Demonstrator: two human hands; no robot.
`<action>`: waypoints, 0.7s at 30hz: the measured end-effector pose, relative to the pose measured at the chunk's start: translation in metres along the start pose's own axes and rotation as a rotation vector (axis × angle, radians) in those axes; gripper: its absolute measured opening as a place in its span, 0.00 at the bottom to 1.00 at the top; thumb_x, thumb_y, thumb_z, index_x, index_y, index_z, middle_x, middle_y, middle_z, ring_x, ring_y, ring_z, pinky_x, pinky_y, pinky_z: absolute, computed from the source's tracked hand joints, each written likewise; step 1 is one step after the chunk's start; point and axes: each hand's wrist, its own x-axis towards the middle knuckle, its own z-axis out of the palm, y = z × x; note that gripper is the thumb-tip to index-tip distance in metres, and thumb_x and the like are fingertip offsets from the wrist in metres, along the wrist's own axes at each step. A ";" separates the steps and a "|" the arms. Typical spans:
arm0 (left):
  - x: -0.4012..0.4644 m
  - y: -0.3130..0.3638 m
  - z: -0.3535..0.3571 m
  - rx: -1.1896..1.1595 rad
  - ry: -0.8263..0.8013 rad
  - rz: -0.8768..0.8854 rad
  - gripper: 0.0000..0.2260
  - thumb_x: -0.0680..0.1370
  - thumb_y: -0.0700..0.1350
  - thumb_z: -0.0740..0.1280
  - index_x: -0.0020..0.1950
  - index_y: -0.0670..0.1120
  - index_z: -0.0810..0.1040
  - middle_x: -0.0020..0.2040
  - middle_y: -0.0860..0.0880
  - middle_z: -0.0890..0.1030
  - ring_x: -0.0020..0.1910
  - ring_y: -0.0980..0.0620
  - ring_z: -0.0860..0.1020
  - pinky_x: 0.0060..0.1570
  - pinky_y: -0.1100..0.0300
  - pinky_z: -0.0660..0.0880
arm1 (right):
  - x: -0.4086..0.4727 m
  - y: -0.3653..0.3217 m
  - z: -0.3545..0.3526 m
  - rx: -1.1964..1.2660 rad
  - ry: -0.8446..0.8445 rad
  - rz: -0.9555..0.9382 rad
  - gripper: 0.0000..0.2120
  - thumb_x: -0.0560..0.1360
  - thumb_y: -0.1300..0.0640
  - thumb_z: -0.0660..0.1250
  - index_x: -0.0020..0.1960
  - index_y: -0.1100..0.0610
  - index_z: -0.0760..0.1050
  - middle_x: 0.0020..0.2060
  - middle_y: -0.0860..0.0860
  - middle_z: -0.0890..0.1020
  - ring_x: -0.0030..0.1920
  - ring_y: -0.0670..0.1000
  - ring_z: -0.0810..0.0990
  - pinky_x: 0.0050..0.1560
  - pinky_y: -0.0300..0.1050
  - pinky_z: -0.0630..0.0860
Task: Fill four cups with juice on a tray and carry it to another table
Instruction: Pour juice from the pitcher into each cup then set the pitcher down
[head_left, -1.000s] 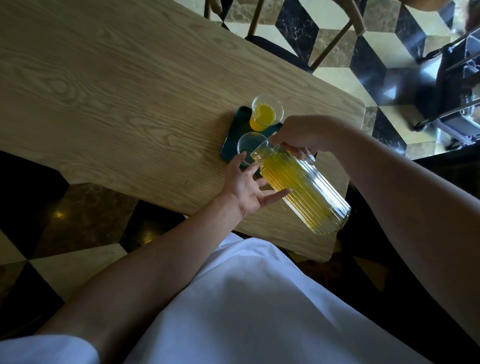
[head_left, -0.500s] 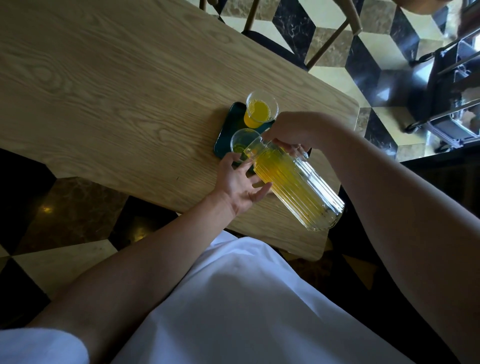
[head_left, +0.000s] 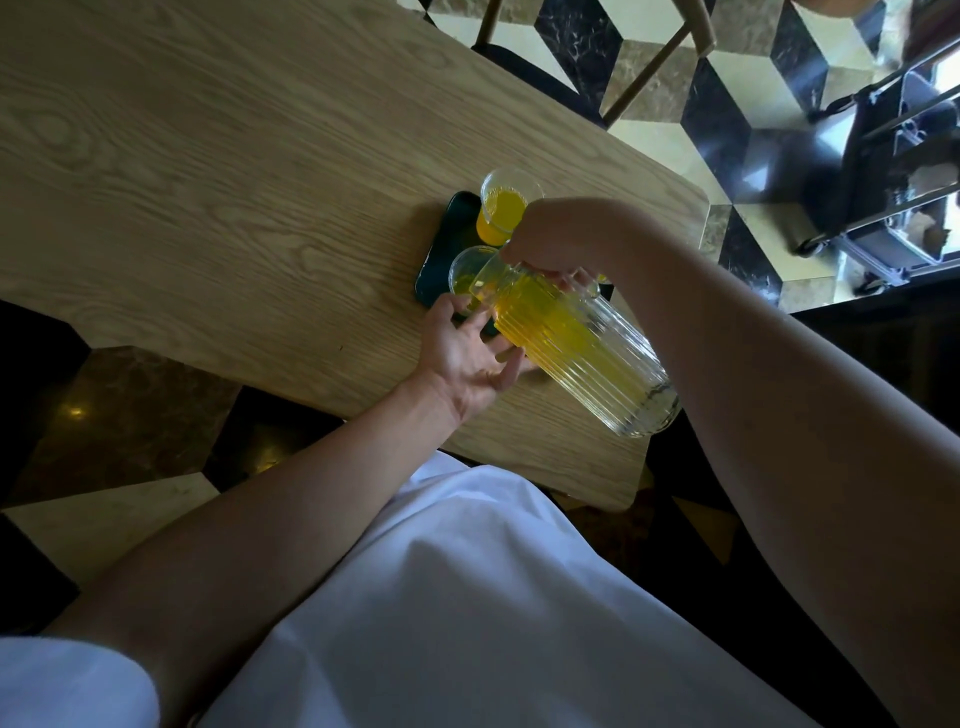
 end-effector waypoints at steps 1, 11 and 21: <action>0.000 0.000 0.000 -0.001 0.002 0.000 0.27 0.79 0.57 0.57 0.78 0.54 0.69 0.73 0.37 0.72 0.77 0.24 0.61 0.27 0.61 0.81 | 0.001 0.000 0.000 0.006 -0.008 0.012 0.22 0.83 0.51 0.57 0.35 0.61 0.71 0.26 0.55 0.71 0.24 0.52 0.68 0.29 0.42 0.67; -0.003 -0.003 0.002 0.004 0.015 -0.028 0.31 0.79 0.56 0.57 0.83 0.54 0.61 0.83 0.38 0.59 0.78 0.22 0.56 0.25 0.61 0.80 | -0.001 0.004 -0.003 0.022 -0.052 0.007 0.23 0.83 0.54 0.57 0.31 0.60 0.66 0.26 0.56 0.69 0.26 0.52 0.67 0.31 0.43 0.66; -0.012 -0.008 0.006 -0.031 0.031 -0.024 0.30 0.81 0.55 0.56 0.84 0.53 0.58 0.84 0.37 0.54 0.78 0.22 0.55 0.25 0.62 0.80 | -0.011 0.007 -0.003 -0.066 0.003 -0.058 0.19 0.83 0.54 0.59 0.34 0.57 0.68 0.30 0.53 0.73 0.27 0.51 0.71 0.30 0.42 0.69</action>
